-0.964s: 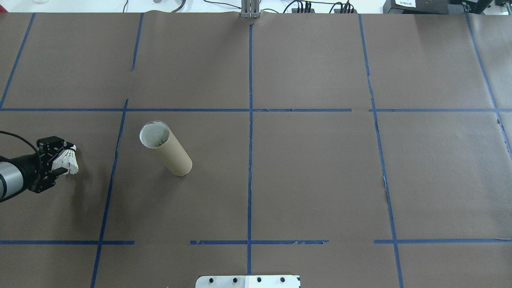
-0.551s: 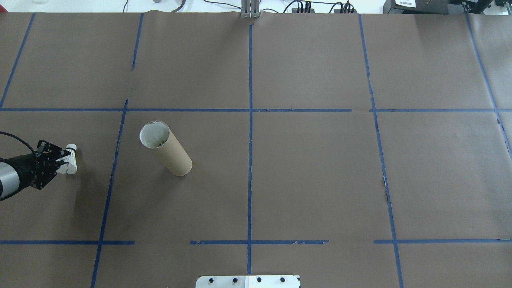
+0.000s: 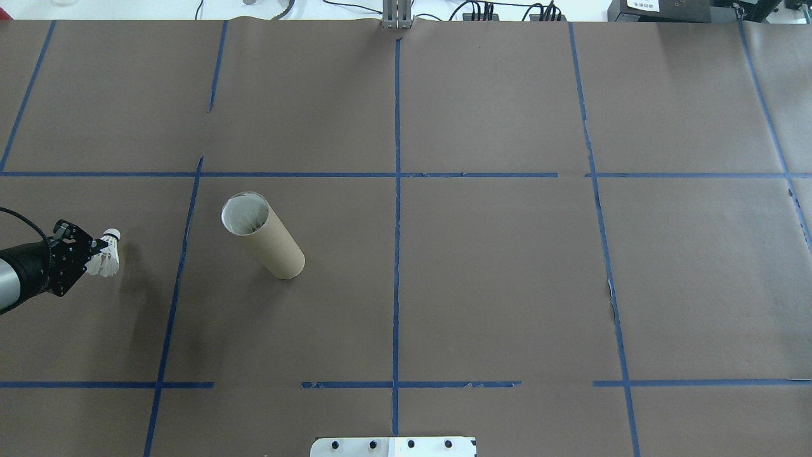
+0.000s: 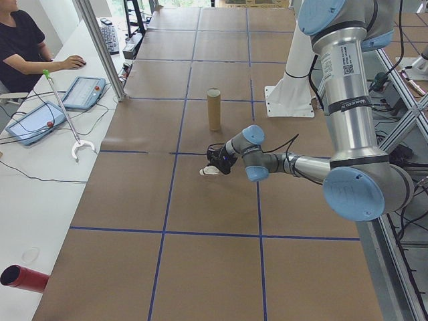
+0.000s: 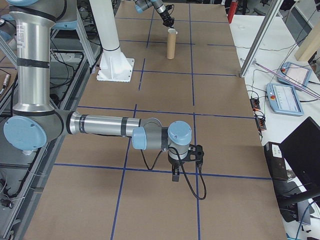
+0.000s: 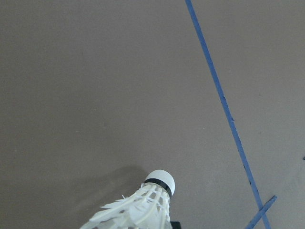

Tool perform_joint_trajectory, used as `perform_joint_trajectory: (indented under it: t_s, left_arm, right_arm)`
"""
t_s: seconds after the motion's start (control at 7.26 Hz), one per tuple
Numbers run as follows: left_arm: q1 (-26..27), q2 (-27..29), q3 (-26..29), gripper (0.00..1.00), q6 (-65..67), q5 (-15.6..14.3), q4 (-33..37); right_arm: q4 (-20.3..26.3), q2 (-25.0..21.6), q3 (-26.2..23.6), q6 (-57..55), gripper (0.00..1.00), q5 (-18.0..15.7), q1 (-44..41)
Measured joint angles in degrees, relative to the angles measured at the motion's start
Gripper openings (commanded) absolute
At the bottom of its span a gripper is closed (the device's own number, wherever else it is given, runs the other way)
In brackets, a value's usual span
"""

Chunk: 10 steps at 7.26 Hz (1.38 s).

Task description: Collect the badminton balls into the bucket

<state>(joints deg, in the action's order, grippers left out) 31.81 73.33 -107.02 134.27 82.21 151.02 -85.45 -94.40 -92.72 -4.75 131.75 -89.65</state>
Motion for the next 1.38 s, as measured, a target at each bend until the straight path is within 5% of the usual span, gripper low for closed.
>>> perform_joint_trajectory:
  t_s: [0.28,0.55,0.69,1.1,1.38]
  left_arm:
    - [1.83,-1.33,-3.17,0.0,-3.65,1.26,-0.18]
    - [8.36,-1.04,-5.16,0.0,-15.11,7.84,-0.66]
    - [12.16,-0.66,-5.36,0.0,-21.63,12.98,-0.83]
    - [24.73,3.63,-6.1,0.0,-30.2,35.14,-7.97]
    - [30.56,8.74,-9.79,0.0,-30.68,43.0,-21.03]
  right_arm:
    - [0.02,0.0,0.0,0.0,1.0,0.0,0.0]
    - [0.02,0.0,0.0,0.0,1.0,0.0,0.0]
    - [0.02,0.0,0.0,-0.02,1.0,0.0,0.0]
    - [0.02,0.0,0.0,-0.01,1.0,0.0,0.0]
    - [0.02,0.0,0.0,0.0,1.0,0.0,0.0]
